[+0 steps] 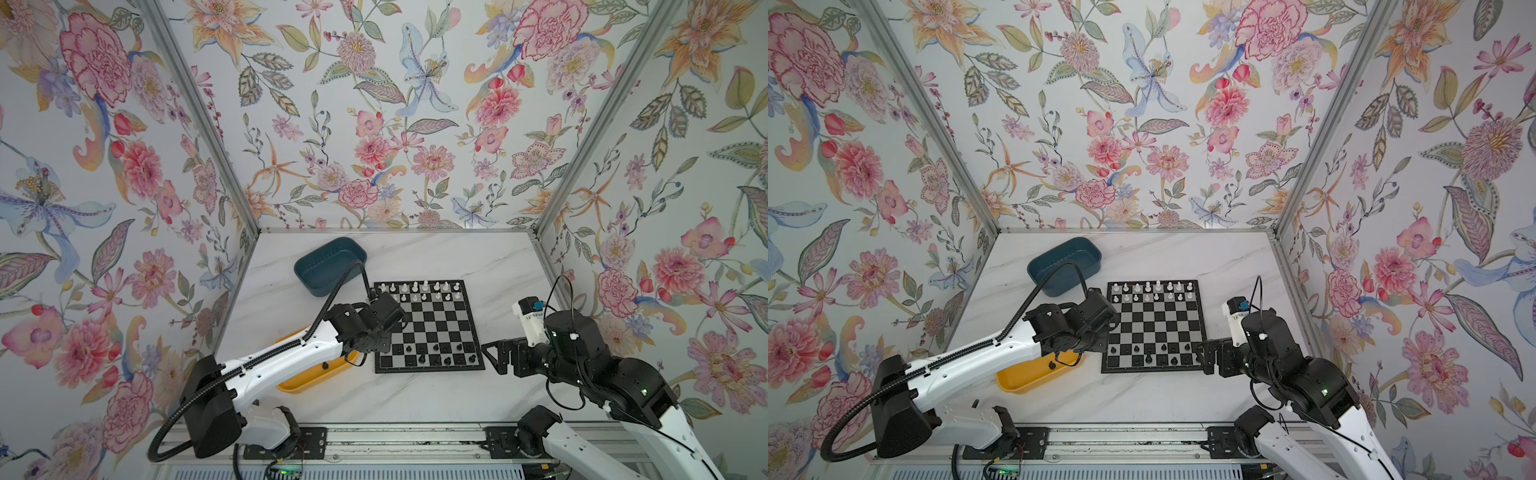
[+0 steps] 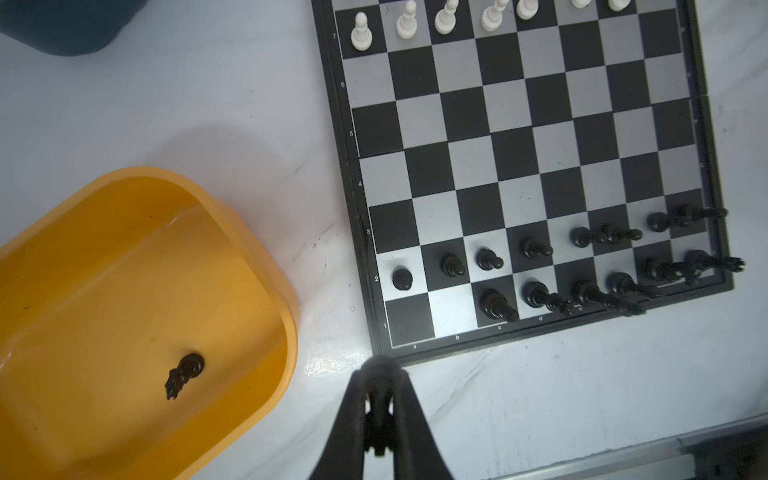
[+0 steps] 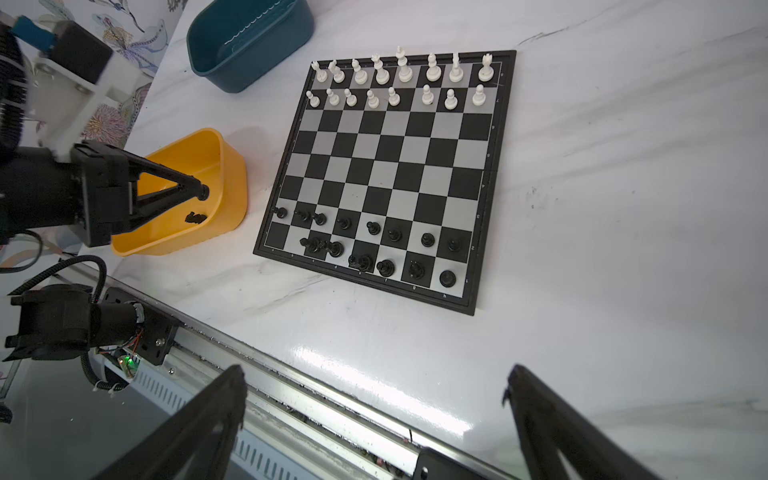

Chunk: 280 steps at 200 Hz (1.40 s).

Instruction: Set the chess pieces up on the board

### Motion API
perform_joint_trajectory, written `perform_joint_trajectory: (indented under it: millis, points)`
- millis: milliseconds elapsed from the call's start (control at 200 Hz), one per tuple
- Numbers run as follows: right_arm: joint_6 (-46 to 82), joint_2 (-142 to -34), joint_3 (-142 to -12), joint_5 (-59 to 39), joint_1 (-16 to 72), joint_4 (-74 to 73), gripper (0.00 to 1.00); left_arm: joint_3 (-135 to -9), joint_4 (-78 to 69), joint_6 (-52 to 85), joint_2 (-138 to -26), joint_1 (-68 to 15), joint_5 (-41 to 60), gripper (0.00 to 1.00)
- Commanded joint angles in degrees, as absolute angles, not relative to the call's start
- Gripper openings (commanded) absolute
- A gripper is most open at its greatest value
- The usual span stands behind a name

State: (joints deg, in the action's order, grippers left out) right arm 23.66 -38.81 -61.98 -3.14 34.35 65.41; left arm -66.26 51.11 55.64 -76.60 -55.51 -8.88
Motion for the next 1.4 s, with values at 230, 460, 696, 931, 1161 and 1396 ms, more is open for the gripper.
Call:
perform_joint_trajectory:
  millis: [230,460,696,931,1161,1396]
  points:
    - [26.9,-42.8,-60.9,-9.5,34.8,63.6,0.99,-60.7,47.5,72.5,-77.1,-65.9,-11.0,0.07]
    - [26.6,-46.8,-61.8,-10.5,34.9,61.6,0.99,-60.2,42.9,73.0,-83.2,-68.4,-8.1,0.07]
    - [27.4,-49.2,-62.0,-9.8,34.9,60.7,0.99,-57.7,40.7,70.4,-86.2,-68.0,-6.3,0.08]
    - [29.3,-50.3,-61.6,-9.2,35.1,58.9,0.99,-54.0,38.5,66.2,-86.0,-63.7,-4.5,0.08]
    - [30.2,-50.5,-61.3,-8.8,35.1,58.8,0.99,-55.3,38.5,62.2,-87.1,-60.4,-4.1,0.08]
    - [30.3,-50.9,-61.6,-8.6,35.2,59.1,0.99,-55.1,37.7,60.0,-88.7,-58.6,-3.7,0.08]
